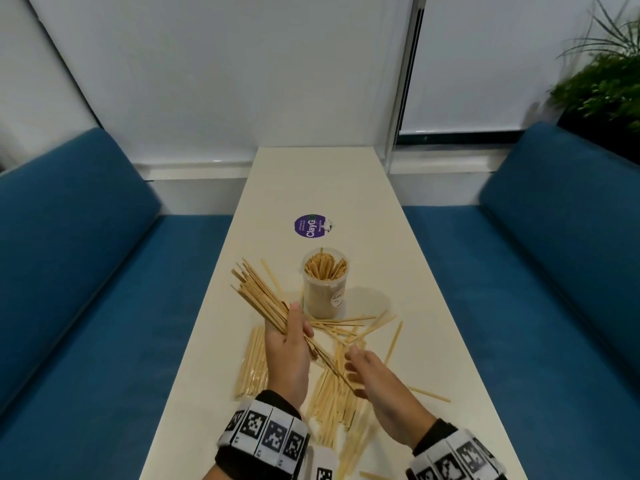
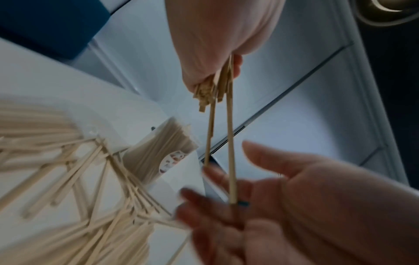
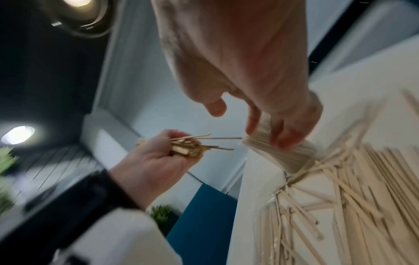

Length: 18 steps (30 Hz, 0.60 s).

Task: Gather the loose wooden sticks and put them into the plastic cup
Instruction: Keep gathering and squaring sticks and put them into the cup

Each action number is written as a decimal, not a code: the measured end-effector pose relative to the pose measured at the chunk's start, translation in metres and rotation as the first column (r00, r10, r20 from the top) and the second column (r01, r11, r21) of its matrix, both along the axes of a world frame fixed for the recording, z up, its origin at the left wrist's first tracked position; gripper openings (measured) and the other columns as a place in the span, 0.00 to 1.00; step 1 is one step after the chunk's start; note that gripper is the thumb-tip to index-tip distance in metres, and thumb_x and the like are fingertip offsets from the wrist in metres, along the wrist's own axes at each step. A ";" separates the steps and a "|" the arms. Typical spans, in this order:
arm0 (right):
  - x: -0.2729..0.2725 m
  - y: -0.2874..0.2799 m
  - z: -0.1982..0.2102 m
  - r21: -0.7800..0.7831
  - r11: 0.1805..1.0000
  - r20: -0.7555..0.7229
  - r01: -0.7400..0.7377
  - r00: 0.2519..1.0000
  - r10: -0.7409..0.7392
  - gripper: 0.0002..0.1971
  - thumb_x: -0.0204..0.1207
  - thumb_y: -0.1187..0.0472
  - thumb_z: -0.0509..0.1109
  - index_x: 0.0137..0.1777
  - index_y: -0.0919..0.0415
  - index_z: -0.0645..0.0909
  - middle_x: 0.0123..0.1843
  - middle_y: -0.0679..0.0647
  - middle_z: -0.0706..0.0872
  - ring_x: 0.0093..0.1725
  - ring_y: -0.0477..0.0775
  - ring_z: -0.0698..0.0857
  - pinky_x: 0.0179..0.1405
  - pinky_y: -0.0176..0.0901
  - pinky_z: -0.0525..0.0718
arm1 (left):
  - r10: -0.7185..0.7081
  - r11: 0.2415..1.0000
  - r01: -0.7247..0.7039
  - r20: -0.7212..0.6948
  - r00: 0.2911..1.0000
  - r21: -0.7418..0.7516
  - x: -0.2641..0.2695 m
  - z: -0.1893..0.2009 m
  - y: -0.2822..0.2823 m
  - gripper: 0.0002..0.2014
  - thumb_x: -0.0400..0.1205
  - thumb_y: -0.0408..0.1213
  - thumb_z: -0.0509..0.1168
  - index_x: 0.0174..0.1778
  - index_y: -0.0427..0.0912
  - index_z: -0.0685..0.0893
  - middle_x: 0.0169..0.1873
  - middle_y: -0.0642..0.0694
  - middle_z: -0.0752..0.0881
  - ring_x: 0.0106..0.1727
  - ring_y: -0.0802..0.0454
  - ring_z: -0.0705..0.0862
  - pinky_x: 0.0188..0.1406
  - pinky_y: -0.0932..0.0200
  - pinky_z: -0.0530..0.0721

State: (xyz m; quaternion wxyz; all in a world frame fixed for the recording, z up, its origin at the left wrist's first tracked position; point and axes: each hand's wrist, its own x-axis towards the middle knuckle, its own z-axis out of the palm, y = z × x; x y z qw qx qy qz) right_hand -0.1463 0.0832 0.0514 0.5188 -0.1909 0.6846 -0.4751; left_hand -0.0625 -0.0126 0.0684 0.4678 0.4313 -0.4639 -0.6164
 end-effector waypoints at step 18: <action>-0.013 -0.008 0.049 -0.095 0.965 -0.020 -0.243 0.970 0.242 0.33 0.73 0.29 0.52 0.73 0.47 0.70 0.66 0.34 0.70 0.70 0.37 0.62 0.71 0.42 0.53 | -0.465 0.873 0.447 0.061 0.883 0.193 0.008 0.002 0.015 0.15 0.77 0.49 0.65 0.38 0.39 0.77 0.24 0.49 0.74 0.24 0.56 0.72 0.26 0.64 0.73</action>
